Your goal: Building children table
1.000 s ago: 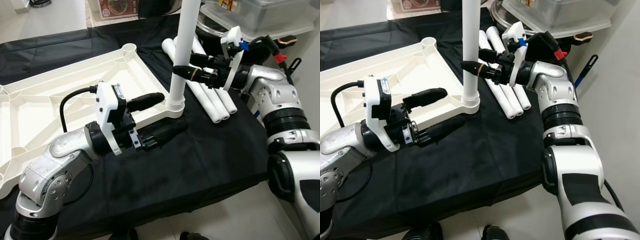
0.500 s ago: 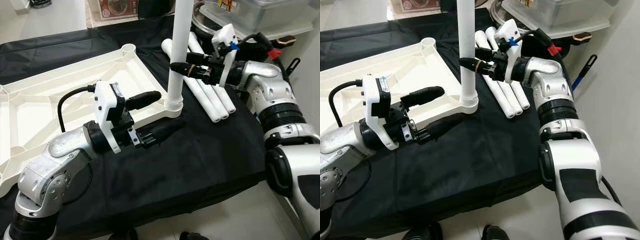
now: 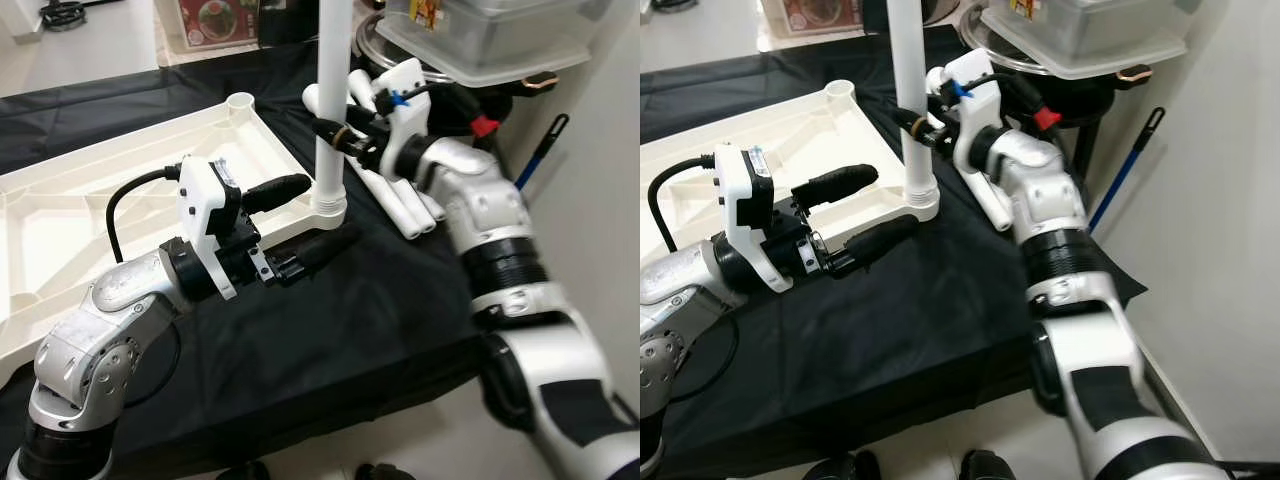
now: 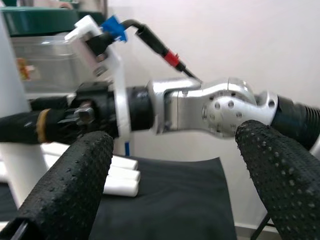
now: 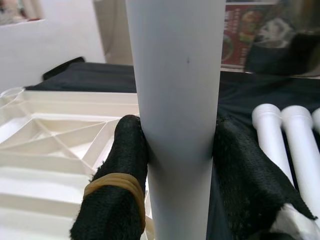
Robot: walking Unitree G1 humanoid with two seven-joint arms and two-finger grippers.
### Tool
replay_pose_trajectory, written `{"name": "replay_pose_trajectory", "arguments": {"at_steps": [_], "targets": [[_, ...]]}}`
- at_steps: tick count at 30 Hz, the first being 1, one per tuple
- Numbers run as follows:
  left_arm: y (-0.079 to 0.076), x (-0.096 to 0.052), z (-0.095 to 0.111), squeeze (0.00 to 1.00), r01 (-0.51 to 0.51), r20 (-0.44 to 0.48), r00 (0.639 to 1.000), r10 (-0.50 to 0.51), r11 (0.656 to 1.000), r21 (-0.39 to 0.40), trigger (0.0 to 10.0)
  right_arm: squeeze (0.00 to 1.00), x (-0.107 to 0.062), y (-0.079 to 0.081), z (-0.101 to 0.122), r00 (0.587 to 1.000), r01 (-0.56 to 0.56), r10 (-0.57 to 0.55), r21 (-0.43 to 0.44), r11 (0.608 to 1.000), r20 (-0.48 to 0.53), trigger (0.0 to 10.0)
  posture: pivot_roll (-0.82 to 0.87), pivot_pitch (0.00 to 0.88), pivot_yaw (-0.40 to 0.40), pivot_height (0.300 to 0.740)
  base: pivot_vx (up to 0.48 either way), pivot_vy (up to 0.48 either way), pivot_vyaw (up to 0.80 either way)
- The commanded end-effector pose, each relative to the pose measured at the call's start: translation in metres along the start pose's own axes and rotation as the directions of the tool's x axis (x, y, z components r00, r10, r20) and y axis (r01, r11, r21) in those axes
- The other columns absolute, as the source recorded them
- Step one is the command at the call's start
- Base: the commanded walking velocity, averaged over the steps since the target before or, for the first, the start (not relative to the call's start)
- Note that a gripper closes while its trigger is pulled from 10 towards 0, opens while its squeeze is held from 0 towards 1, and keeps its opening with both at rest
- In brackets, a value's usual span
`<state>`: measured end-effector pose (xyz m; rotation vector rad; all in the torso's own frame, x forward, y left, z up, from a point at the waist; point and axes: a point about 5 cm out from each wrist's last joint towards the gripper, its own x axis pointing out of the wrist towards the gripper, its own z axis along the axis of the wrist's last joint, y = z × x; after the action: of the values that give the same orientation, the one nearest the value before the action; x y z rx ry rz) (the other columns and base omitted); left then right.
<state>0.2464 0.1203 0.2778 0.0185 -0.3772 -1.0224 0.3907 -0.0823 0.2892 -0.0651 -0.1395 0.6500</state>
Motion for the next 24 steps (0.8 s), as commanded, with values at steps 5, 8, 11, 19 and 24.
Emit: {"name": "replay_pose_trajectory", "arguments": {"at_steps": [5,8,11,19,24], "targets": [[-0.003,0.001,-0.002,0.00,0.001,0.003,1.000,-0.001,1.000,0.000,10.0,0.00,0.000,0.017,-0.028,0.987,0.128,-0.121,0.062,0.990,-0.104,0.0,-0.01,0.208,-0.050,0.740,0.000,0.000,0.00],[-0.003,0.001,-0.002,0.00,0.001,0.003,1.000,-0.001,1.000,0.000,10.0,0.00,-0.001,0.023,-0.031,0.984,0.140,-0.132,0.062,0.988,-0.117,0.0,-0.01,0.207,-0.053,0.740,0.000,0.000,0.00],[-0.003,0.000,-0.002,0.00,0.001,0.005,1.000,-0.001,1.000,0.001,10.0,0.00,-0.003,0.028,-0.031,0.984,0.140,-0.132,0.056,0.989,-0.122,0.0,-0.01,0.208,-0.054,0.740,0.000,0.000,0.00],[-0.004,0.001,-0.003,0.00,0.003,0.005,1.000,-0.003,1.000,-0.002,10.0,0.96,-0.012,0.020,-0.017,0.990,0.131,-0.126,0.083,0.988,-0.067,10.0,-0.01,0.211,-0.053,0.740,0.000,0.000,0.00],[-0.006,0.001,-0.003,0.00,0.007,0.006,1.000,-0.007,1.000,-0.006,10.0,1.00,-0.025,0.007,-0.003,0.999,0.036,-0.035,0.080,0.996,-0.017,10.0,-0.01,0.214,-0.055,0.740,0.000,0.000,0.00]]}}
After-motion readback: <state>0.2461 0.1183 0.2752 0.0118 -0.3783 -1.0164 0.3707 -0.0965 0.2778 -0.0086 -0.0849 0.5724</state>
